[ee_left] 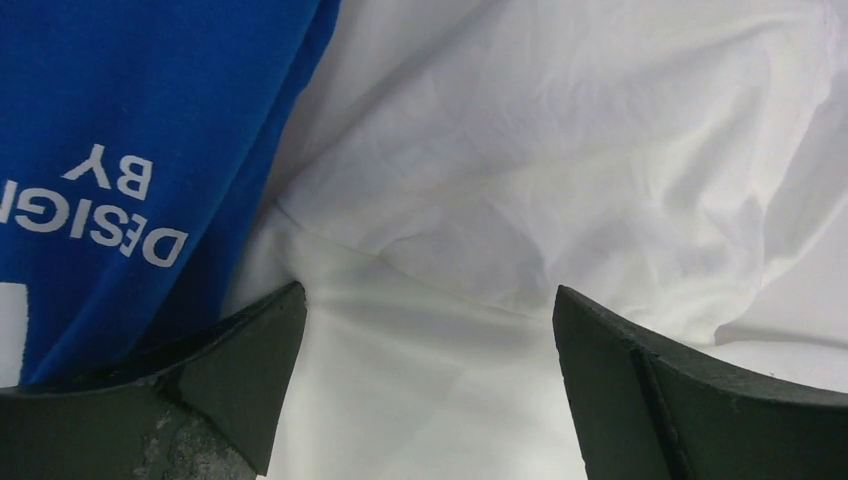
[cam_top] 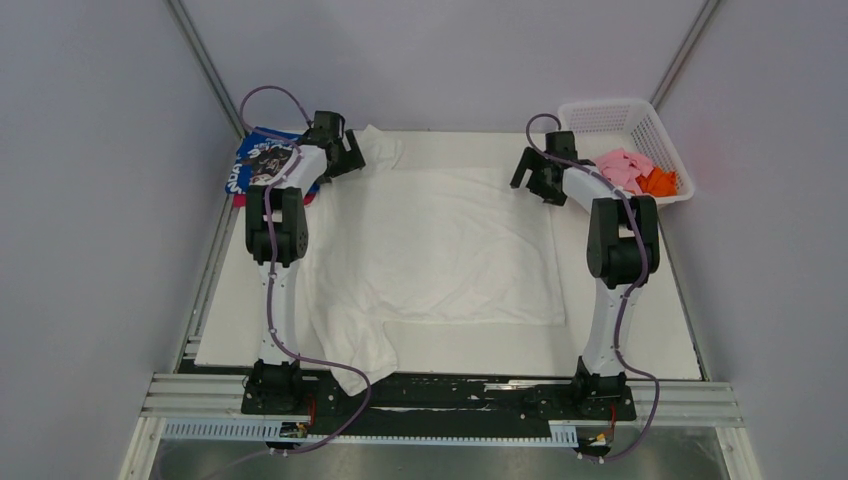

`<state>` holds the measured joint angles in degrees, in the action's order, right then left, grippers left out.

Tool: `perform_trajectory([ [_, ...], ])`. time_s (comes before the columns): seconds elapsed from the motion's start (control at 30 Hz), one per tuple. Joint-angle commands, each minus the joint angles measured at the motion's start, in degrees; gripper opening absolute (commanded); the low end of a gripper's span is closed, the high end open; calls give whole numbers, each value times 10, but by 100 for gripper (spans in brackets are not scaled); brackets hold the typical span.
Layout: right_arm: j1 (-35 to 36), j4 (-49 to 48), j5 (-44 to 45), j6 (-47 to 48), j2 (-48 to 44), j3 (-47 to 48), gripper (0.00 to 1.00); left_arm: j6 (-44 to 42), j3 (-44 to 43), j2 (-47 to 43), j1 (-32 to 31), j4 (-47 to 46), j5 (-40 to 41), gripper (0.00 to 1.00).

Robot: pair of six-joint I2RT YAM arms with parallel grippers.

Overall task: Fold and stack the t-shirts
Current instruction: Flatten out the tshirt

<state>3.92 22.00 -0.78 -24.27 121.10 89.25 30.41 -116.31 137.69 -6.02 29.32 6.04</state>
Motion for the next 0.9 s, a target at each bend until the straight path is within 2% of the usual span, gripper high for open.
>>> perform_trajectory([
  [0.0,-3,-10,-15,17,10,50,100,-21,-23,-25,-1,7,-38,100],
  [0.13,1,-10,-17,21,-5,52,100,-25,-59,-32,-4,34,-40,100],
  [0.23,8,-10,-10,27,-23,37,100,-32,-45,-57,-17,42,-19,100],
  [0.57,64,-9,42,25,-70,-67,100,-21,129,-169,-80,39,41,100],
  [0.73,67,-2,54,10,-56,-86,100,-10,160,-158,-102,57,54,100],
  [0.87,62,9,78,9,-42,-83,100,-7,143,-124,-103,63,63,100],
])
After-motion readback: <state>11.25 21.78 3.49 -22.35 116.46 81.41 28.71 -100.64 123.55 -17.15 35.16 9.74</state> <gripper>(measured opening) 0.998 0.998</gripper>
